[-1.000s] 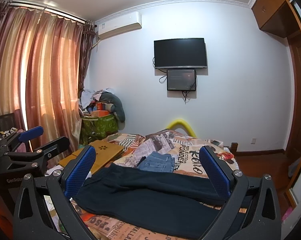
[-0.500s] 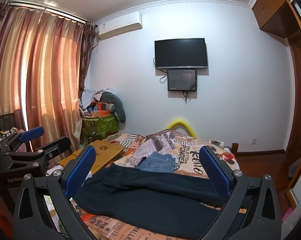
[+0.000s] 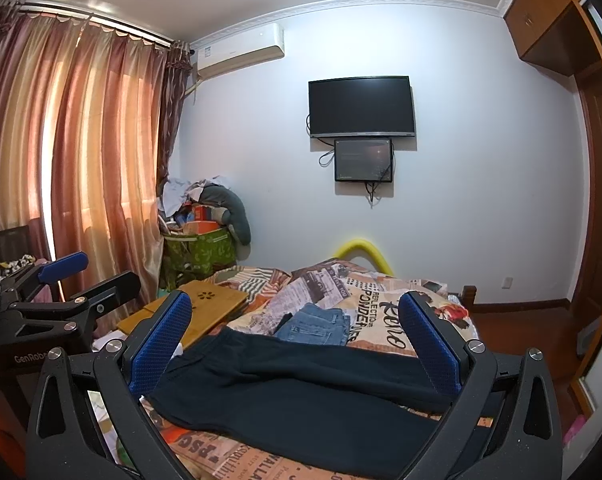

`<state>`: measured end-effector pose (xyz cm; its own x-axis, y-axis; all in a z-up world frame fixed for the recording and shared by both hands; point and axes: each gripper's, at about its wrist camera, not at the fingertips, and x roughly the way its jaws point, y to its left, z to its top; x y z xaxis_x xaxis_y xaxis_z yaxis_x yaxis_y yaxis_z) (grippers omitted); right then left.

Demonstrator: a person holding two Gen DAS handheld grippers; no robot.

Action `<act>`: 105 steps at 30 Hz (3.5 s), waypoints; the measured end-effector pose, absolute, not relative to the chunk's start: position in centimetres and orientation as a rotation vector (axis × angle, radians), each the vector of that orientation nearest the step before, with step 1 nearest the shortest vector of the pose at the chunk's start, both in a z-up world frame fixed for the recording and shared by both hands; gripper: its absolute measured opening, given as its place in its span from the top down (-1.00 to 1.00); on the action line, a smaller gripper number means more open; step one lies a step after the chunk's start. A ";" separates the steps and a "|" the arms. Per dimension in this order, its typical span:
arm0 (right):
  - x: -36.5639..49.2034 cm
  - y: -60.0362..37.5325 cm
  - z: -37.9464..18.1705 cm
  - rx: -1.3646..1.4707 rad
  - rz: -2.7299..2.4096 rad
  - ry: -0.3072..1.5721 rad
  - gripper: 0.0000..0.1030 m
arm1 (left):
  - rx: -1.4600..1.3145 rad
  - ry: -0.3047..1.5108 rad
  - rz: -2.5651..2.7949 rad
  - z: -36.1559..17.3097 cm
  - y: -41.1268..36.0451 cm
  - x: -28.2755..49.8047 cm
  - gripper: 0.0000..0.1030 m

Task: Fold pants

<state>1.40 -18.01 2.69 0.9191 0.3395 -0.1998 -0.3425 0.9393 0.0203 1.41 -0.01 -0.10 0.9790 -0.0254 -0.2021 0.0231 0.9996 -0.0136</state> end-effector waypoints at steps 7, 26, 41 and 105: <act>1.4 -18.0 2.6 -0.014 0.350 0.202 -1.00 | -0.012 0.203 -0.024 -0.2 0.1 1.4 -1.00; 5.1 -19.0 0.9 -0.002 0.318 0.276 -1.00 | -0.036 0.259 -0.013 -2.2 1.5 6.1 -1.00; 13.2 -28.6 -4.6 0.011 0.062 0.468 -1.00 | -0.016 0.505 0.076 -8.7 7.5 21.3 -1.00; 41.4 -25.1 -15.1 -0.305 0.250 0.723 0.82 | -0.001 0.977 0.203 -25.0 19.4 55.0 0.76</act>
